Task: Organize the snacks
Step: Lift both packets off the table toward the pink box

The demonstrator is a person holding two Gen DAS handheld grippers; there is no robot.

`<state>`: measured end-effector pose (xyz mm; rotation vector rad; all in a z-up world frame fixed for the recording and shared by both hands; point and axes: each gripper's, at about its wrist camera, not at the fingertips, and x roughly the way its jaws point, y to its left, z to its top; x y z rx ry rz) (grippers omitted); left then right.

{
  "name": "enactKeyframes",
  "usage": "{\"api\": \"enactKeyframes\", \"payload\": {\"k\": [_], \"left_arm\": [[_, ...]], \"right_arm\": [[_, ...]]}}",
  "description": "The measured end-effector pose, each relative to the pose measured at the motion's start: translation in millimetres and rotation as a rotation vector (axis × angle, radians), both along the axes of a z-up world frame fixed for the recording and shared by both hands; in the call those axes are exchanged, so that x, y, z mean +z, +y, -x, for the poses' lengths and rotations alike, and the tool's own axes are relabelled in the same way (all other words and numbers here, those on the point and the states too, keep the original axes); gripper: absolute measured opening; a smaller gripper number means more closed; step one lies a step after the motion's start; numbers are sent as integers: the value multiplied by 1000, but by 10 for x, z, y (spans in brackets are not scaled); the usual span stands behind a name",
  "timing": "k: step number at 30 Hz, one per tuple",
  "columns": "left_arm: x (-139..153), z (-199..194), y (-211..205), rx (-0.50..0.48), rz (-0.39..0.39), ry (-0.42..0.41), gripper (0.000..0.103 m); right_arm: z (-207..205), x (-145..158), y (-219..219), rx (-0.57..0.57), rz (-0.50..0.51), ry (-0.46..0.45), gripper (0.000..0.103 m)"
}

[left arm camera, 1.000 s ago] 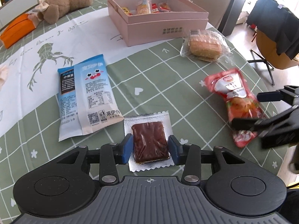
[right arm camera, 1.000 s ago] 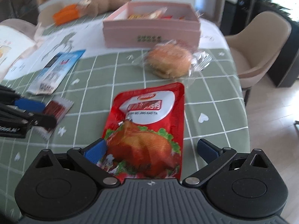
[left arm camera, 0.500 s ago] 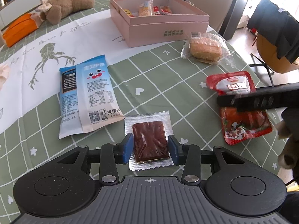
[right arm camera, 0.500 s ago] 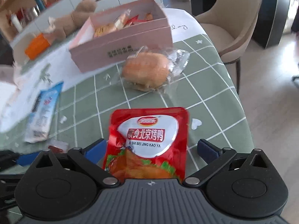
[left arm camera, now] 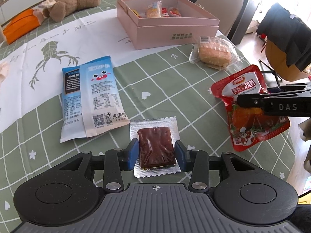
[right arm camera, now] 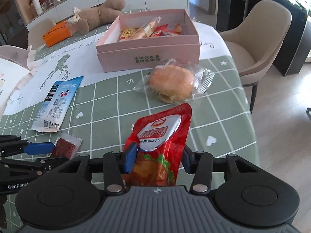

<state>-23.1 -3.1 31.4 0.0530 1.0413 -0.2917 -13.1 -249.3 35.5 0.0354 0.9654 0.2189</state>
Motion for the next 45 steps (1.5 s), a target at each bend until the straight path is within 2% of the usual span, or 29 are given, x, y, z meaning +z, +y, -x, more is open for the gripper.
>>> {"api": "enactKeyframes", "payload": {"k": [4, 6, 8, 11, 15, 23, 25, 26, 27, 28, 30, 31, 33, 41, 43, 45], "left_arm": [[-3, 7, 9, -9, 1, -5, 45], [-4, 15, -2, -11, -5, -9, 45], [-5, 19, -10, -13, -10, -12, 45], [-5, 23, -16, -13, -15, -15, 45], [-5, 27, -19, -13, -16, -16, 45], [-4, 29, -33, -13, -26, -18, 45], [0, 28, -19, -4, -18, -10, 45], [4, 25, -1, 2, -11, -1, 45], [8, 22, 12, 4, -6, 8, 45], [13, 20, 26, 5, -3, 19, 45], [19, 21, 43, -6, -5, 35, 45], [20, 25, 45, -13, -9, 40, 45], [24, 32, 50, -22, -12, 49, 45], [24, 40, 45, -35, -6, 38, 44], [20, 49, 61, -33, 6, 29, 44], [17, 55, 81, -32, 15, 27, 44]], "right_arm": [[-11, -4, -50, -17, 21, 13, 53], [-42, -47, -107, -41, -22, 42, 74], [-77, -100, -136, -65, -67, 73, 81], [-123, -168, -102, -81, -94, 102, 85], [-156, -213, 19, -82, -71, 94, 101], [-256, -242, 209, -173, -3, 94, 103], [-270, -253, 270, -149, 28, 91, 103], [-262, -253, 307, -112, 50, 85, 100], [-233, -238, 342, -71, 69, 67, 90], [-193, -213, 360, -27, 73, 55, 85], [-119, -165, 300, 26, 25, 57, 72], [-97, -145, 262, 37, 8, 57, 69], [-57, -115, 165, 47, -8, 62, 42], [-3, -11, -237, -13, -20, 39, 36], [14, 68, -295, -27, -9, 19, 33], [40, 179, -315, -27, -12, -5, 26]]}}
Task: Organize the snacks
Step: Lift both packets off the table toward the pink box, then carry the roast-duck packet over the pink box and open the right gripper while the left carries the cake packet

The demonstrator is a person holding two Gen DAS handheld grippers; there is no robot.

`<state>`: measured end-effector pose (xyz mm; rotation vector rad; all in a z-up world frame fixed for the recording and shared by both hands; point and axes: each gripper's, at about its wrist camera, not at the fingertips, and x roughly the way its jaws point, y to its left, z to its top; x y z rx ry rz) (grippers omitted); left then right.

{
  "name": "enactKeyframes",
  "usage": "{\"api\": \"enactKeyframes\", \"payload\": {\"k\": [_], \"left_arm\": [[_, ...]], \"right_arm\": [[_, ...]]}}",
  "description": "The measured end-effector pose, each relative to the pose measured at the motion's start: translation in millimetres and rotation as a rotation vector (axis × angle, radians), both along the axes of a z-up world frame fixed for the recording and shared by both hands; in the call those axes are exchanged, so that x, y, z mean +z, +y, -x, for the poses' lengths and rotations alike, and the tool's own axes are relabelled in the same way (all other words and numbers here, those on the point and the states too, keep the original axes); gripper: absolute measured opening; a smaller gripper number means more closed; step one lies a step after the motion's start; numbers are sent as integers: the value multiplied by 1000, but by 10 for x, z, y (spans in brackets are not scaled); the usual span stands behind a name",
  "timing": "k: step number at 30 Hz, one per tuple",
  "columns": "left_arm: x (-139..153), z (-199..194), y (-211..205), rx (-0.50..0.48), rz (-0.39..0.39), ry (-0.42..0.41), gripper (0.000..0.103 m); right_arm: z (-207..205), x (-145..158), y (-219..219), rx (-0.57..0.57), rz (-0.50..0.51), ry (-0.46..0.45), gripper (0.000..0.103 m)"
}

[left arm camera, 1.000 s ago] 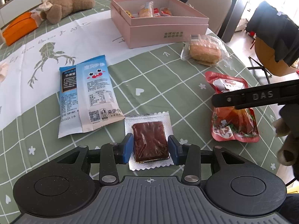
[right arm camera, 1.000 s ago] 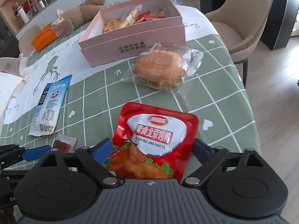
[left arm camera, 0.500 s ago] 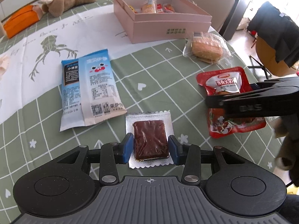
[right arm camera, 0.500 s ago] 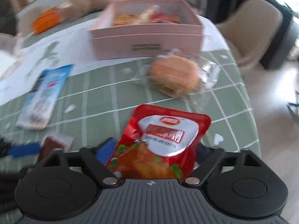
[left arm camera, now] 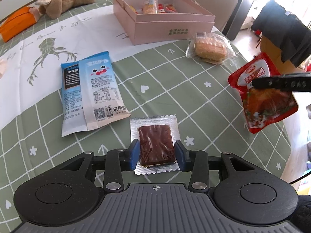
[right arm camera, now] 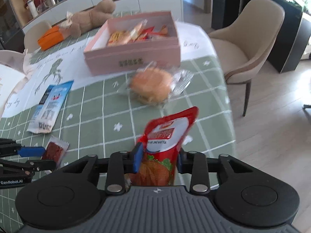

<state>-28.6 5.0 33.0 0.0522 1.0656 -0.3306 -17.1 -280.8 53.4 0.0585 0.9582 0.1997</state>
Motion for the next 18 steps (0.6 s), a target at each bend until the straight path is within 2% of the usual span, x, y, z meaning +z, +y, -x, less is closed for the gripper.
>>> {"api": "enactKeyframes", "payload": {"k": [3, 6, 9, 12, 13, 15, 18], "left_arm": [[2, -6, -9, -3, -7, 4, 44], [4, -10, -40, -12, -26, 6, 44], [3, -4, -46, -19, -32, 4, 44], [-1, 6, -60, -28, -43, -3, 45], [-2, 8, -65, -28, -45, -4, 45], [-2, 11, -72, -29, -50, -6, 45], [-5, 28, -60, -36, -47, -16, 44]], "right_arm": [[-3, 84, 41, 28, -31, -8, 23], [-31, 18, 140, 62, -72, 24, 24], [-68, -130, 252, 76, -84, 62, 34], [-93, -197, 266, 68, -112, 93, 36], [-90, -189, 264, 68, -118, 94, 36], [-69, -125, 261, 79, -130, 76, 28], [-23, 95, 250, 93, -111, 2, 17]]}}
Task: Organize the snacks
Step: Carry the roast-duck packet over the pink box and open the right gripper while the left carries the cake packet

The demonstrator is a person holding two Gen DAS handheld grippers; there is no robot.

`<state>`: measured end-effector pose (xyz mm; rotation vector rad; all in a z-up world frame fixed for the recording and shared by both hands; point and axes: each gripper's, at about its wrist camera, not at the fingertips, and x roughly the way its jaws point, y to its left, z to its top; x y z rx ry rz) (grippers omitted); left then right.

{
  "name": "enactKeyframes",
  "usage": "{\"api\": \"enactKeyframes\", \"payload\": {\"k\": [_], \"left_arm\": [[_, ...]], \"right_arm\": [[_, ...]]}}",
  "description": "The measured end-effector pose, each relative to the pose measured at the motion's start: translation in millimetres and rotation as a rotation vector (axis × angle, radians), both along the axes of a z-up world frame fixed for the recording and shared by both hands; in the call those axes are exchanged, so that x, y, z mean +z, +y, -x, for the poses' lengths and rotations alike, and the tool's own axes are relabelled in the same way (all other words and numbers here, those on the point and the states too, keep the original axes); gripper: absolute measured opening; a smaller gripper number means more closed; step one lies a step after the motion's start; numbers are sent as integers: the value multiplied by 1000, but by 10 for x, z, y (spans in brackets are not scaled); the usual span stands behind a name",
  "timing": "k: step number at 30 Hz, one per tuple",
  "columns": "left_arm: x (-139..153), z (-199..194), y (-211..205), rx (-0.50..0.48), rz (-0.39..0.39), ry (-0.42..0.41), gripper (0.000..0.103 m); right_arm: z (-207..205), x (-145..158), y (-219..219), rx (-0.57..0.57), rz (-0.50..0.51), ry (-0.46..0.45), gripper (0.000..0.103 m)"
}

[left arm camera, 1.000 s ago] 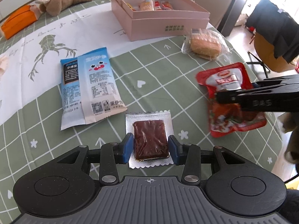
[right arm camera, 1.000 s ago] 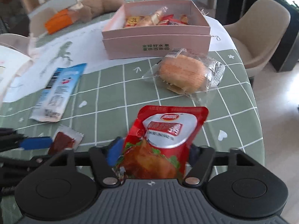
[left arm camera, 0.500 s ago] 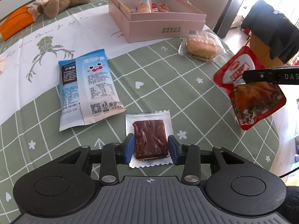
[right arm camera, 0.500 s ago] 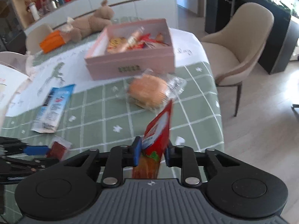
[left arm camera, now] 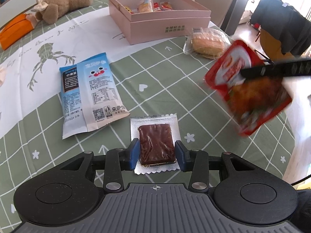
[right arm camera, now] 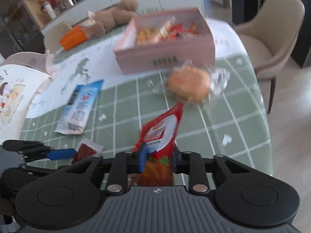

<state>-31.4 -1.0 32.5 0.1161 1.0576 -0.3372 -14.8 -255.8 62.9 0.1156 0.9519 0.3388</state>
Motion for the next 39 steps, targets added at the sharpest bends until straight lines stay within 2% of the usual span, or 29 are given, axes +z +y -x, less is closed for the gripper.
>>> {"api": "enactKeyframes", "payload": {"k": [3, 6, 8, 11, 14, 17, 22, 27, 30, 33, 36, 39], "left_arm": [[-2, 12, 11, -10, 2, -3, 44], [0, 5, 16, -7, 7, 3, 44], [1, 6, 22, -6, 12, 3, 44], [-2, 6, 39, -8, 21, 1, 44], [-3, 6, 68, -4, 37, 2, 44], [-6, 4, 108, 8, 61, 2, 44], [-8, 45, 109, 29, 69, -19, 43], [83, 94, 86, 32, 69, -45, 43], [218, 35, 44, 26, 91, -69, 43], [454, -92, -2, 20, 154, -105, 43], [904, -371, -52, -2, 214, -211, 43], [1387, -809, -125, -27, 247, -314, 43]], "right_arm": [[-3, 196, -20, -6, 27, -56, 12], [-10, 221, 16, 10, 51, -58, 9], [-2, 166, 53, 15, 68, -61, 10], [-35, 26, 111, 19, 112, -15, 24], [-74, -221, 128, 11, 162, 38, 25], [-99, -302, 27, -21, 116, 83, 20], [-36, -94, -52, -20, 71, 30, 20], [-34, 86, -166, -27, 23, 17, 20], [-52, 210, -267, -35, -18, 8, 20], [-132, 372, -340, -43, -57, -10, 20], [-282, 654, -393, -31, -114, -60, 20], [-634, 1103, -382, 8, -179, -148, 20]]}}
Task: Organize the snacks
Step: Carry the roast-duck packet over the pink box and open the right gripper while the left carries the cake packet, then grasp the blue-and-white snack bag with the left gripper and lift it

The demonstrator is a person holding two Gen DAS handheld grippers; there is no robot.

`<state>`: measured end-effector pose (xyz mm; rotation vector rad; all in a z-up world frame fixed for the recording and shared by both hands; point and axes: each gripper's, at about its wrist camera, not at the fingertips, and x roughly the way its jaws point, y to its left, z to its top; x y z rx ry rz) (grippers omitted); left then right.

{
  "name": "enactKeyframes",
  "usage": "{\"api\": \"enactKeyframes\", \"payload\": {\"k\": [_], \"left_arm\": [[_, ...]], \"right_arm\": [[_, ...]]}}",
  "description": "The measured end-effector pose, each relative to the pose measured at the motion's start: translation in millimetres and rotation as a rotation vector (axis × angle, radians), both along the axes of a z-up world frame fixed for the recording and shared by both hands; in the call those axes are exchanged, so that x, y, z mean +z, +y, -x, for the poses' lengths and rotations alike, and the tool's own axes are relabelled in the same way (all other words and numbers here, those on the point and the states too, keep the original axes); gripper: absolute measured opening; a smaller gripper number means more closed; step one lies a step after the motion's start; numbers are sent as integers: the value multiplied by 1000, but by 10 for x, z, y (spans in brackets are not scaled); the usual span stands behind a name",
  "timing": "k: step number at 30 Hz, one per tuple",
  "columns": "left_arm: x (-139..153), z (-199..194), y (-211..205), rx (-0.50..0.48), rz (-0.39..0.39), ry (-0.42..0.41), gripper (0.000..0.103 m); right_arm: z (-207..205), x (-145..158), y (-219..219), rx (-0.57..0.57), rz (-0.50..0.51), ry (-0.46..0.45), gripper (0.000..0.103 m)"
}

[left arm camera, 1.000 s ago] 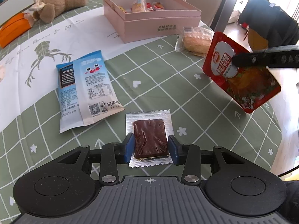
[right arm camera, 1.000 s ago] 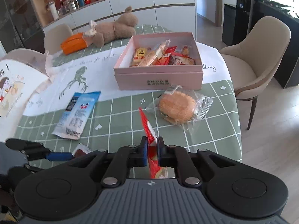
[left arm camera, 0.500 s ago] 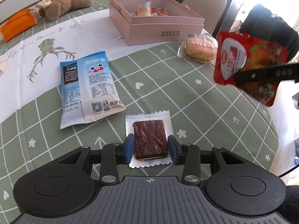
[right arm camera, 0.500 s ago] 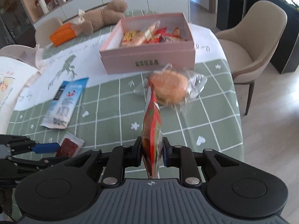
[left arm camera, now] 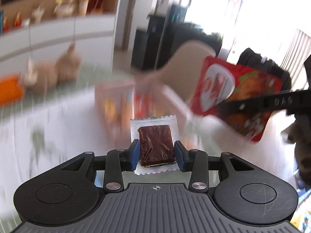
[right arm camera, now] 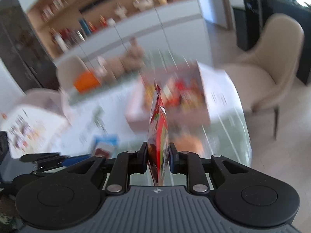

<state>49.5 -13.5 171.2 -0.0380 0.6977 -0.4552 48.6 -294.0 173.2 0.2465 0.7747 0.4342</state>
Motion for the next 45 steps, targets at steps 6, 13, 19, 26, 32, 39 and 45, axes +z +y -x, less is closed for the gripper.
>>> {"api": "enactKeyframes", "payload": {"k": [6, 13, 19, 26, 32, 39, 45], "left_arm": [[312, -1195, -56, 47, 132, -5, 44], [-260, -1231, 189, 140, 93, 95, 42], [-880, -661, 732, 325, -61, 228, 42], [-1293, -128, 1003, 431, -70, 293, 42], [-1372, 43, 868, 283, -101, 280, 44], [-1331, 178, 554, 112, -118, 296, 43], [-1090, 301, 466, 178, -111, 210, 42]], "right_arm": [[-1042, 274, 124, 44, -86, 1, 48], [-1083, -403, -11, -43, 181, 17, 64], [-803, -928, -73, -62, 226, 121, 64], [-525, -1117, 280, -39, 245, 153, 64], [-304, -1044, 737, 48, 263, 112, 75], [-506, -1088, 740, 22, 357, 117, 81], [-638, -1300, 335, -73, 283, 195, 81]]}}
